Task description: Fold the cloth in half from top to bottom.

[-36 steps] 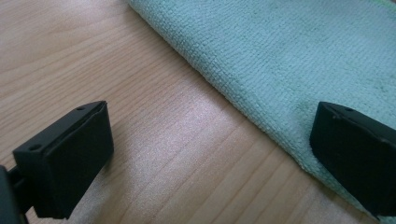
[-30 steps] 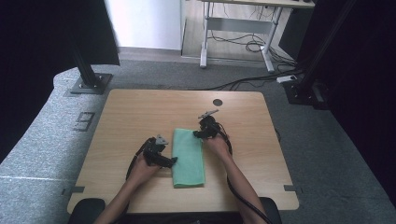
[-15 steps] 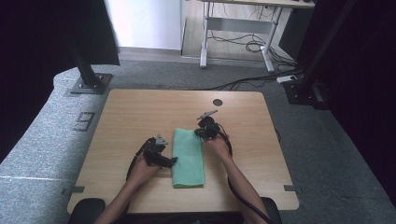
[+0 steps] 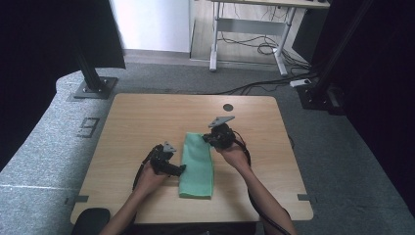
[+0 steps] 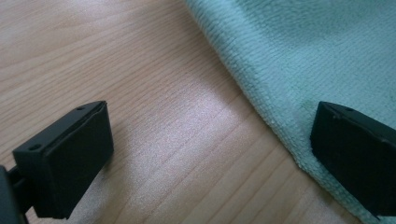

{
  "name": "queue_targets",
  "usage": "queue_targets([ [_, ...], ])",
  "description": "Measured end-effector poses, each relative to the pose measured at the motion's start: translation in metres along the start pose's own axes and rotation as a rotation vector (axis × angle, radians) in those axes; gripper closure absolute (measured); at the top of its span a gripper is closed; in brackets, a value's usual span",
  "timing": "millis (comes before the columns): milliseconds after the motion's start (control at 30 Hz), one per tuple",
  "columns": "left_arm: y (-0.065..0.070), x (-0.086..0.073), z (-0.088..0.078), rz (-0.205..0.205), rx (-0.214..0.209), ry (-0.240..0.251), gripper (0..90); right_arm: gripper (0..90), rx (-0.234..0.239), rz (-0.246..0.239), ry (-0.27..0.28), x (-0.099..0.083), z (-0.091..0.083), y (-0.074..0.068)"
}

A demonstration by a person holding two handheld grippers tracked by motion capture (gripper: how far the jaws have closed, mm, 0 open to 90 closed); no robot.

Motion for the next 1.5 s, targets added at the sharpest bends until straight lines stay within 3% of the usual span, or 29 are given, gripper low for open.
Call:
queue_targets([
  [333,0.0,0.0,0.0,-0.001,0.002,0.0,0.0,84.5,0.074,-0.045,0.053,-0.011,-0.039,-0.025],
  [700,0.0,0.0,0.0,0.0,0.004,-0.002,0.0,84.4,0.166,-0.055,0.066,-0.046,-0.057,-0.051],
  [933,0.0,0.0,0.0,-0.001,0.004,-0.001,0.0,84.4,0.198,-0.071,0.044,-0.071,-0.06,-0.066],
  [1233,0.0,0.0,0.0,-0.001,0.003,0.0,0.0,84.2,0.214,-0.063,-0.015,-0.096,-0.052,-0.074],
  [1500,-0.001,-0.001,-0.003,0.043,-0.058,-0.011,0.0,84.1,0.22,-0.055,-0.073,-0.111,-0.036,-0.08],
])
Point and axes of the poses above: each handheld gripper's, and its own axes: z roughly forward along the jaws, x roughly out of its top, y roughly to its right, the point moved 1 cm from there along z, roughly forward along the jaws, and after that the axes turned 6 degrees about -x, right-handed, at the moved point
